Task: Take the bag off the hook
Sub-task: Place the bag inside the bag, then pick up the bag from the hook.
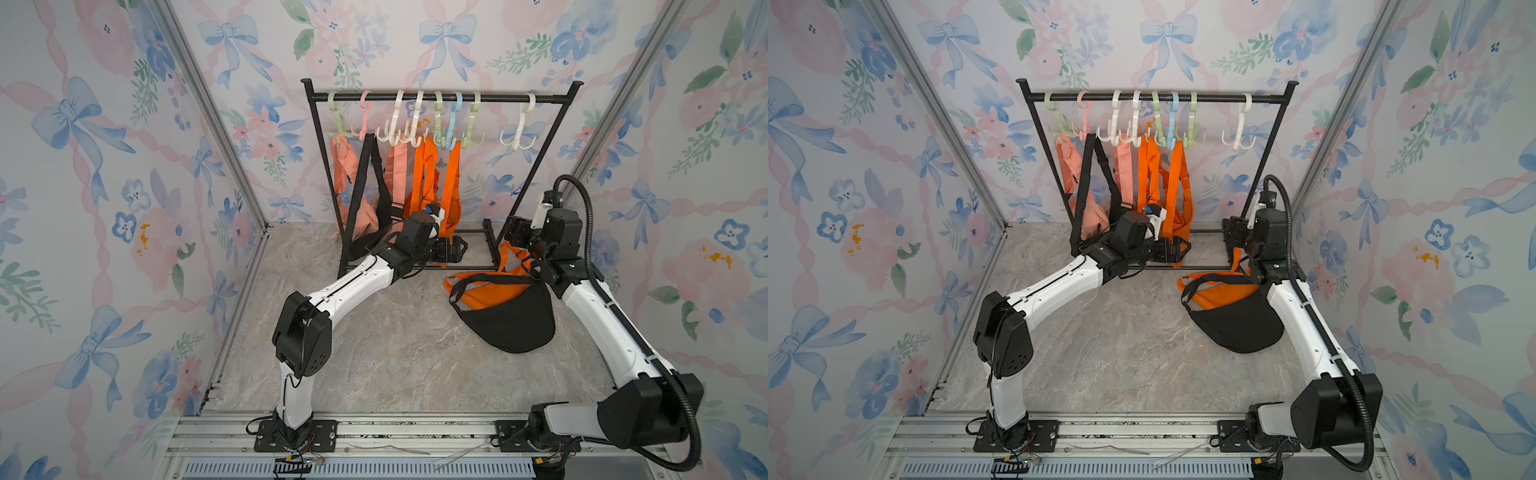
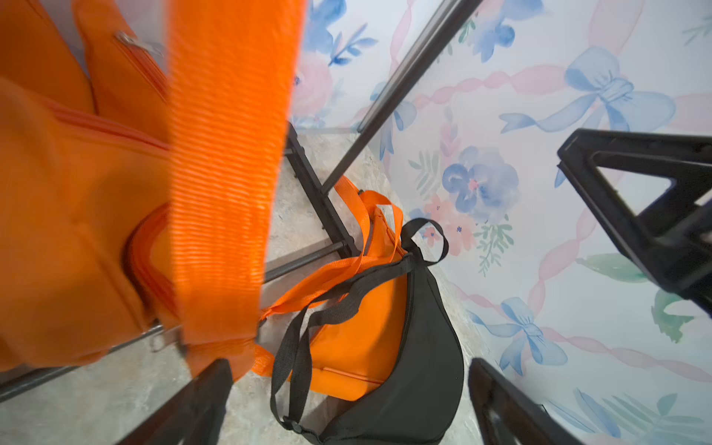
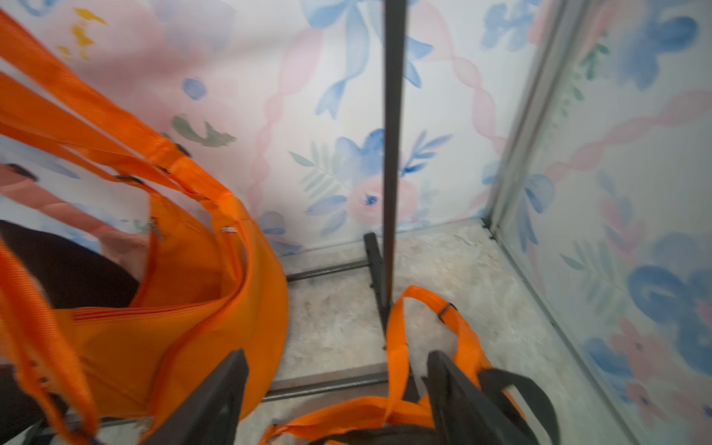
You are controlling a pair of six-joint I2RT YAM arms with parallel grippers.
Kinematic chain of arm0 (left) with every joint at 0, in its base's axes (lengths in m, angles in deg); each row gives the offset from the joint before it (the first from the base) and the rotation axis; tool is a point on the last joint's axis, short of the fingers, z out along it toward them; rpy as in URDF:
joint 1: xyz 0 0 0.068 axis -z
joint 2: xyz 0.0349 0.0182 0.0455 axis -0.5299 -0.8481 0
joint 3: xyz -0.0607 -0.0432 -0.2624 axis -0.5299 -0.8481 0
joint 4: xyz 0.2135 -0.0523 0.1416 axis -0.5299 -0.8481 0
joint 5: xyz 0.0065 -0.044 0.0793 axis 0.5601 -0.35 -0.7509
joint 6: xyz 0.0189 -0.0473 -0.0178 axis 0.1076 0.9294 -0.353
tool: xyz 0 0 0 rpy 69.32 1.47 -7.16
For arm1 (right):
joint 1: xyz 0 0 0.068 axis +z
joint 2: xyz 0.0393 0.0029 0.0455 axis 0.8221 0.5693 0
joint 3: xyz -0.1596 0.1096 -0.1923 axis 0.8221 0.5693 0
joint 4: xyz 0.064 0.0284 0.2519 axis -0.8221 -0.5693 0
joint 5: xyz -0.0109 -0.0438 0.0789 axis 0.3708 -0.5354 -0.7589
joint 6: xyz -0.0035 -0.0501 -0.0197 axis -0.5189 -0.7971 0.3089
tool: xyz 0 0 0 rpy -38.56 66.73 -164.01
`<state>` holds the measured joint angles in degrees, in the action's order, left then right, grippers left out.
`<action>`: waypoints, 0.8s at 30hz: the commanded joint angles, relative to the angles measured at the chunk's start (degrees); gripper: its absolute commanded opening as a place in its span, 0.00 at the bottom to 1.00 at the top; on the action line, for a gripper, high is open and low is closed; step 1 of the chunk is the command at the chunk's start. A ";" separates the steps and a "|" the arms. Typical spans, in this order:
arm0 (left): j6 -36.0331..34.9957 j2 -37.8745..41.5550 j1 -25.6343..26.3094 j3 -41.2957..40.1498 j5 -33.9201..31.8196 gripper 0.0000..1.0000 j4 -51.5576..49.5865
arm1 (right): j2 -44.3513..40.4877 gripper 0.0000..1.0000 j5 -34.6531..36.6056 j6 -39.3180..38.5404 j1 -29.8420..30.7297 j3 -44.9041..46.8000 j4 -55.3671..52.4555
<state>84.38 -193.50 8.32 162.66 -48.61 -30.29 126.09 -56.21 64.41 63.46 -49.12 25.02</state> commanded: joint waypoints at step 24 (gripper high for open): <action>-7.09 -22.54 -1.73 37.98 -2.57 0.14 -10.18 | 5.08 0.64 -16.10 3.94 -2.75 -3.90 7.62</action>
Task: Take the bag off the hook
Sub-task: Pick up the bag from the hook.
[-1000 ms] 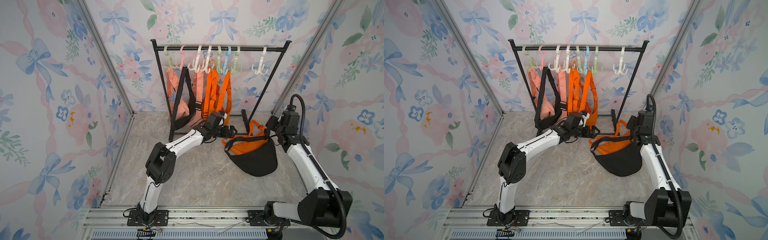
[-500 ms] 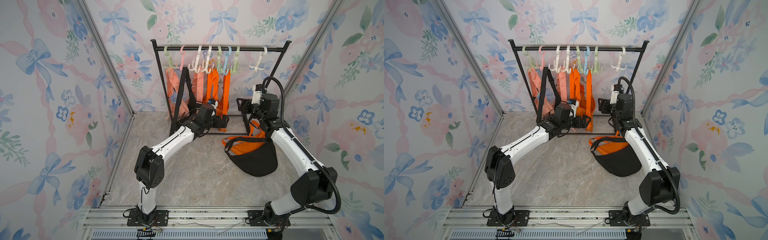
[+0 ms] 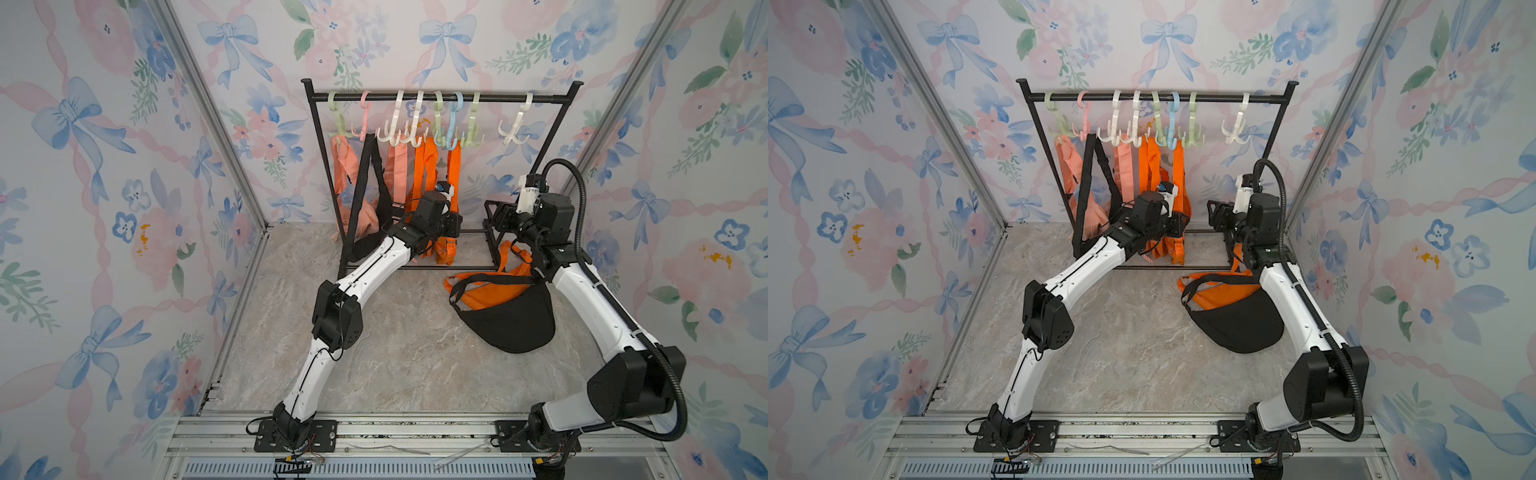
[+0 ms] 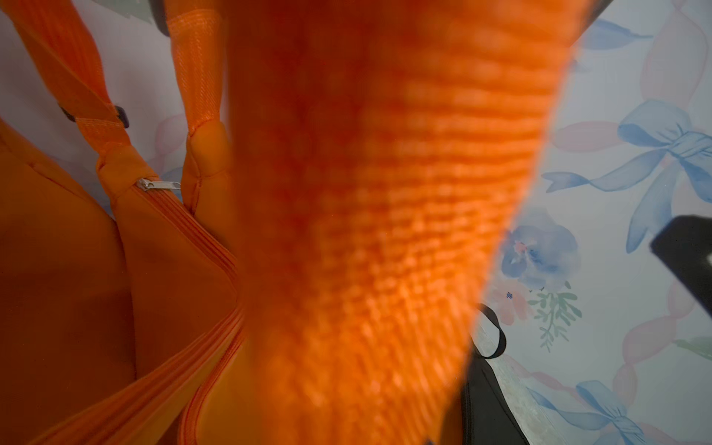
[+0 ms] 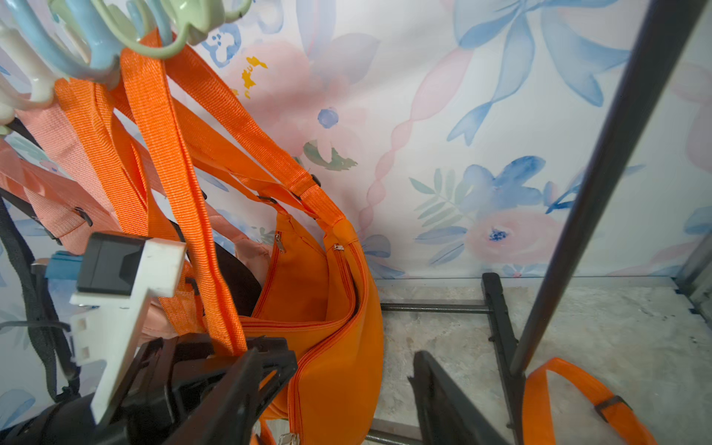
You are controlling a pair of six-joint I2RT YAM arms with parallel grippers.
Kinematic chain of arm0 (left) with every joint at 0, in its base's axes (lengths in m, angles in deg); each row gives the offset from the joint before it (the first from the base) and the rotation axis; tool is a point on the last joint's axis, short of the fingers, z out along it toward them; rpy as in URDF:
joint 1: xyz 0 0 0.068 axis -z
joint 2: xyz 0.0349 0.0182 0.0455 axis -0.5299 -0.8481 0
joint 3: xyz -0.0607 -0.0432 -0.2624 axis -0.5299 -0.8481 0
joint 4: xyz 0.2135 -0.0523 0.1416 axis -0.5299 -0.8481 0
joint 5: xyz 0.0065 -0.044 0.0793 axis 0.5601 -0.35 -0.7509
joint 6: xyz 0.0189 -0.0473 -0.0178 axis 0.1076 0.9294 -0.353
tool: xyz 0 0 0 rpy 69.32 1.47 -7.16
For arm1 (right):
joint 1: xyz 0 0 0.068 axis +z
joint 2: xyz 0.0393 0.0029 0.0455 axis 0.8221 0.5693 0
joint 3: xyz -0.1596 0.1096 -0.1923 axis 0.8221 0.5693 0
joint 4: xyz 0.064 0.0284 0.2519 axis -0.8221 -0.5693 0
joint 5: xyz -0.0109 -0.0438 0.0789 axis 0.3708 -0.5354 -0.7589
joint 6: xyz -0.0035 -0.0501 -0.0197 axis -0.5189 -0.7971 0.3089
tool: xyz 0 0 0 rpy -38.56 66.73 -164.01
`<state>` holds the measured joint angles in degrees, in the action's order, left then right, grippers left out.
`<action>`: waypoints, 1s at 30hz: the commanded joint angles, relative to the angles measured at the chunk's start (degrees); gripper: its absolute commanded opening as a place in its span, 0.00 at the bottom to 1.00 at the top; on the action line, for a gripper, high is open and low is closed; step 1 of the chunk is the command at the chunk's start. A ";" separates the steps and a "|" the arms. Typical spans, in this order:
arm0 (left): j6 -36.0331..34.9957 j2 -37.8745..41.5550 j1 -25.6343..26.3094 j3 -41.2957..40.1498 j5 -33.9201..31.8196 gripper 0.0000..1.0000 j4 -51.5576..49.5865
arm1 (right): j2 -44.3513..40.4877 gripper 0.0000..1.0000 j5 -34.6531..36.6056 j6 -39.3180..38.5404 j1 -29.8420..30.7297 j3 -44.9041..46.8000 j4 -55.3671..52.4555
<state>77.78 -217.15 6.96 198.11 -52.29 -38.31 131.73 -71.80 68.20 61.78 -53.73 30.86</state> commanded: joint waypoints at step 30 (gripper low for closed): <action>3.84 30.27 -10.59 -22.90 9.62 0.07 -2.32 | 36.63 0.47 -17.72 -6.01 6.42 -52.03 -7.36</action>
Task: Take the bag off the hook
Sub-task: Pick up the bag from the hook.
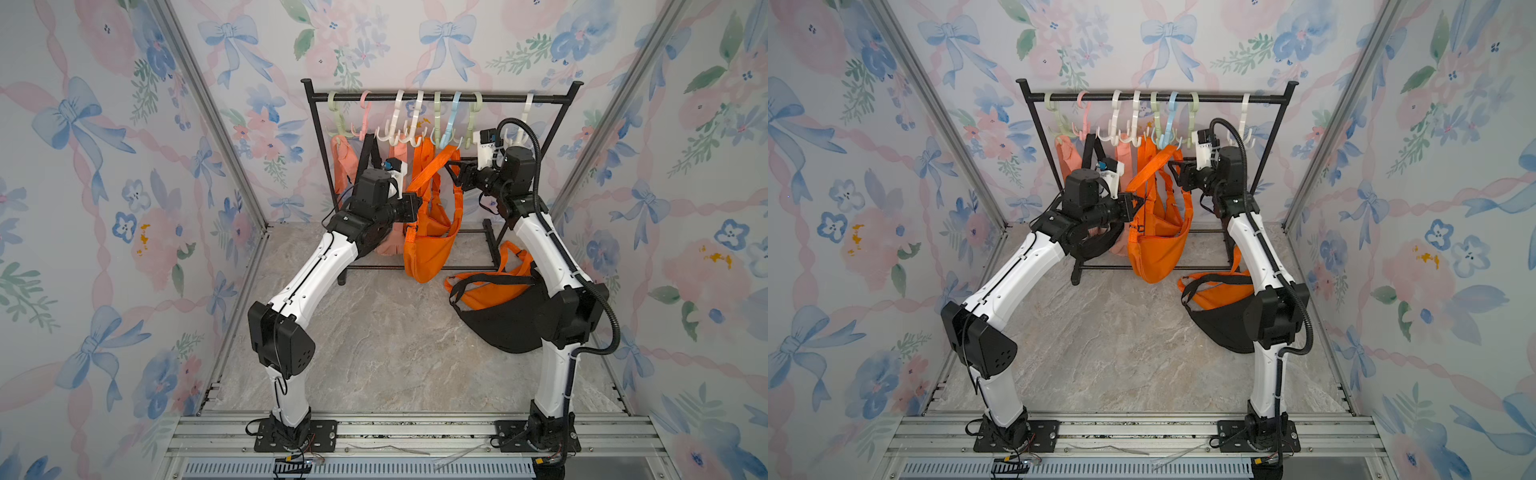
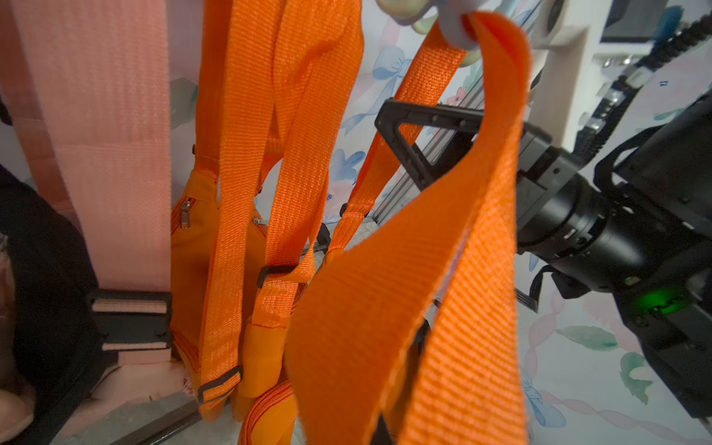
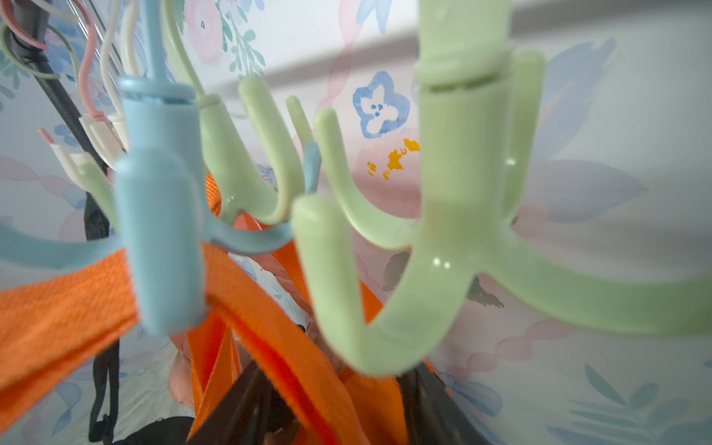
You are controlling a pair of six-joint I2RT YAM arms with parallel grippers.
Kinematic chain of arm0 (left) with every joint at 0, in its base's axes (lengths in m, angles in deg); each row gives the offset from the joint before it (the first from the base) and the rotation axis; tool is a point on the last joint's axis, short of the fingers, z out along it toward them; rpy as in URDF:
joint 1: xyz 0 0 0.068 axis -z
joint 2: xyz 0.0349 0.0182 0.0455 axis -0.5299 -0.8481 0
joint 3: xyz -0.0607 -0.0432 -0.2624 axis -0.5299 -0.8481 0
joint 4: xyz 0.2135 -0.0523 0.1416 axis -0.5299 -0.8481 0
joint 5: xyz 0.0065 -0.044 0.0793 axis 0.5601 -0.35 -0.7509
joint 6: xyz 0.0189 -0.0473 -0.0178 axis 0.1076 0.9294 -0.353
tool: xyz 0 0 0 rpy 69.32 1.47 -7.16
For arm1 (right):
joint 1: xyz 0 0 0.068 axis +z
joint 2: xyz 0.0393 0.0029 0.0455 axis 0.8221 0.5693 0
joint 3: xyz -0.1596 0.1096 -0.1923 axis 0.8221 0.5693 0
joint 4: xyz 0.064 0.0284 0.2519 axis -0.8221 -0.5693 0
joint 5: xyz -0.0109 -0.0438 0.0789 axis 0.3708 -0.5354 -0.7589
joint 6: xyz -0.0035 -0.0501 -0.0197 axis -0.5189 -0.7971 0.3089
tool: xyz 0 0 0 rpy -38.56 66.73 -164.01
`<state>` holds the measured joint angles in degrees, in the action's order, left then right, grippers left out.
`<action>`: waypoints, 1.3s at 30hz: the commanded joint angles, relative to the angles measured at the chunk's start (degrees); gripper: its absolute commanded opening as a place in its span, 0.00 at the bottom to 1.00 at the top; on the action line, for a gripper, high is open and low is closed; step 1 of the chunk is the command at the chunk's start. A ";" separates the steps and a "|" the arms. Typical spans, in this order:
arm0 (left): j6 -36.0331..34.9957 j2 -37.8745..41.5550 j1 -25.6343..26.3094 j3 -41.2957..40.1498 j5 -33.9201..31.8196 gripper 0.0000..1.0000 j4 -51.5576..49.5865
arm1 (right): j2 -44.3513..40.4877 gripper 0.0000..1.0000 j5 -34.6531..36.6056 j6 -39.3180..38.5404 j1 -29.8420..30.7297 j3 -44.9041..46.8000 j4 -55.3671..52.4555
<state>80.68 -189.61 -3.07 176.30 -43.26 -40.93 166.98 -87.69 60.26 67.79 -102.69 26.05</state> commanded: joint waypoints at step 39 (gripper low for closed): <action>-0.18 5.75 -2.54 -4.43 -2.29 0.07 0.38 | -14.64 0.00 11.22 1.65 2.80 11.17 -1.65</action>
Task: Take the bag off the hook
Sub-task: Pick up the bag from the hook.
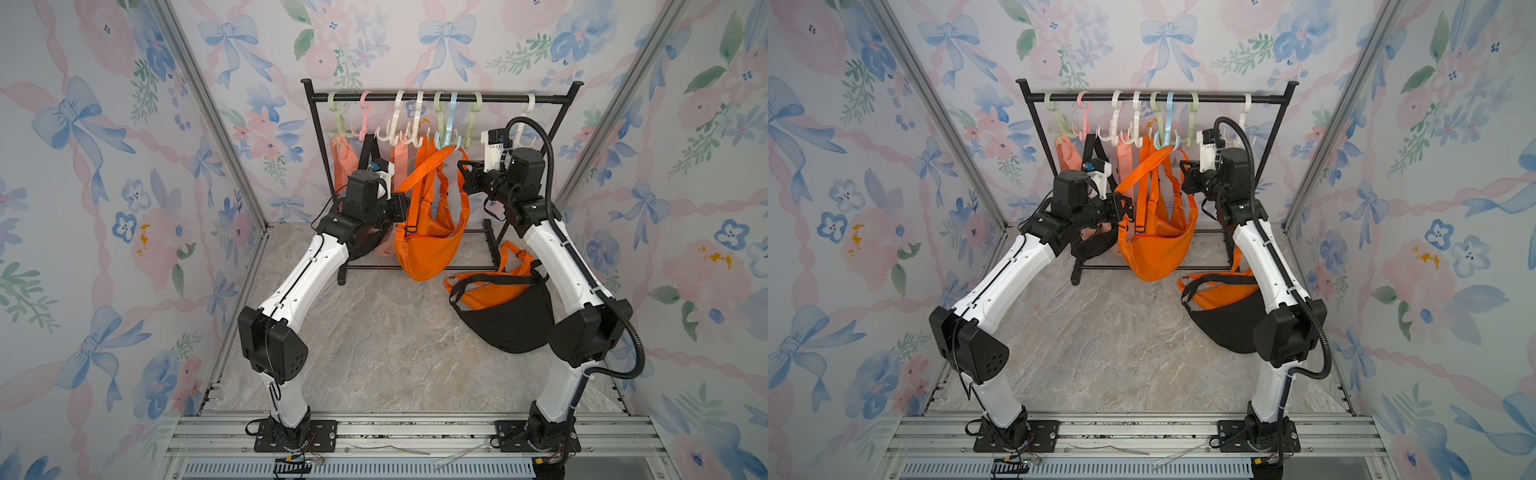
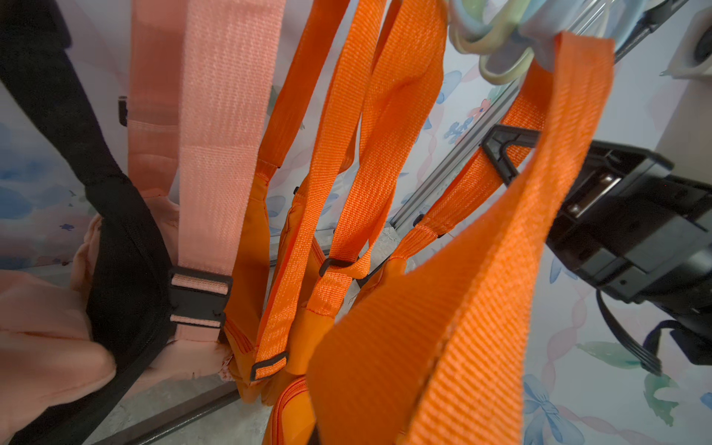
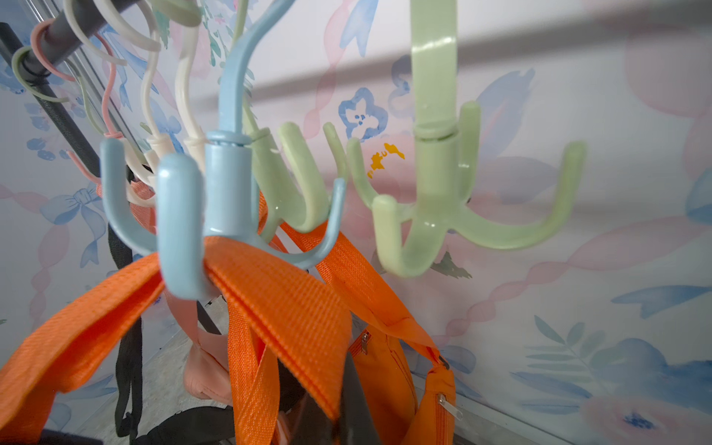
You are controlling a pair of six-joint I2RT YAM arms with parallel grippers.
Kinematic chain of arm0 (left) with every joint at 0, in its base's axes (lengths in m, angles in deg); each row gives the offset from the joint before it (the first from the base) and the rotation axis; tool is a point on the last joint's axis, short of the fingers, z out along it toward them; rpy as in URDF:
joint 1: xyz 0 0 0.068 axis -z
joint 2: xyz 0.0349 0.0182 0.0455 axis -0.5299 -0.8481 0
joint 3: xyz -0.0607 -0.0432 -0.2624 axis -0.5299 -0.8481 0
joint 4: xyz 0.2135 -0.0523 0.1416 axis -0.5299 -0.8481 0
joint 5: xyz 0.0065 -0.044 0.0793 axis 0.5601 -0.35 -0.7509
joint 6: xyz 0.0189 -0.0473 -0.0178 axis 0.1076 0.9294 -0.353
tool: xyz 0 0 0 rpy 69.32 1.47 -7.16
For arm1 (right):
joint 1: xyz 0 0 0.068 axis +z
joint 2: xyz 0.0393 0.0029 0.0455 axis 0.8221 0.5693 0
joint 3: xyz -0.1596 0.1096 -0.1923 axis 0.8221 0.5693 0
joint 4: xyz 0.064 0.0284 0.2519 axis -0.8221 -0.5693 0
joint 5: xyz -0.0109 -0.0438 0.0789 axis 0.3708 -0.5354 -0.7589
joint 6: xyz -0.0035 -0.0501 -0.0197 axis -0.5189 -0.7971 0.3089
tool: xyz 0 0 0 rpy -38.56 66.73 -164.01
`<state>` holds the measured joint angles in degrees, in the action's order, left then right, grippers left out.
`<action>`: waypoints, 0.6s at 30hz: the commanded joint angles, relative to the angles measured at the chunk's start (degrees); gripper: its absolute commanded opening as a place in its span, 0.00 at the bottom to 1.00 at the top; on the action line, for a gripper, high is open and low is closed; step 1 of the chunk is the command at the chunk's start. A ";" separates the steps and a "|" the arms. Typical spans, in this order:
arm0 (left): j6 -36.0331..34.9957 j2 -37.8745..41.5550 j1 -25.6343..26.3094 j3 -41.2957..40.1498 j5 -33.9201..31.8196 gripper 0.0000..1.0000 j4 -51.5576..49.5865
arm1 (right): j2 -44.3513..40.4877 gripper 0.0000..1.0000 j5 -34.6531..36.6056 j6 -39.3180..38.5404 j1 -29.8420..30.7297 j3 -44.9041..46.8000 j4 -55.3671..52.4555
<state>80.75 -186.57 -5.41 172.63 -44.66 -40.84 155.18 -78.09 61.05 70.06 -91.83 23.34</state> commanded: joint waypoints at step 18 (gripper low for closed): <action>-1.76 -0.64 0.37 7.64 -0.13 0.09 0.21 | 0.31 0.00 7.00 -5.04 3.21 -13.55 -4.10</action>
<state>80.29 -186.07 -5.39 176.30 -45.84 -41.89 154.92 -73.11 58.64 71.72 -100.35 19.98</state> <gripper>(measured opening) 0.086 0.048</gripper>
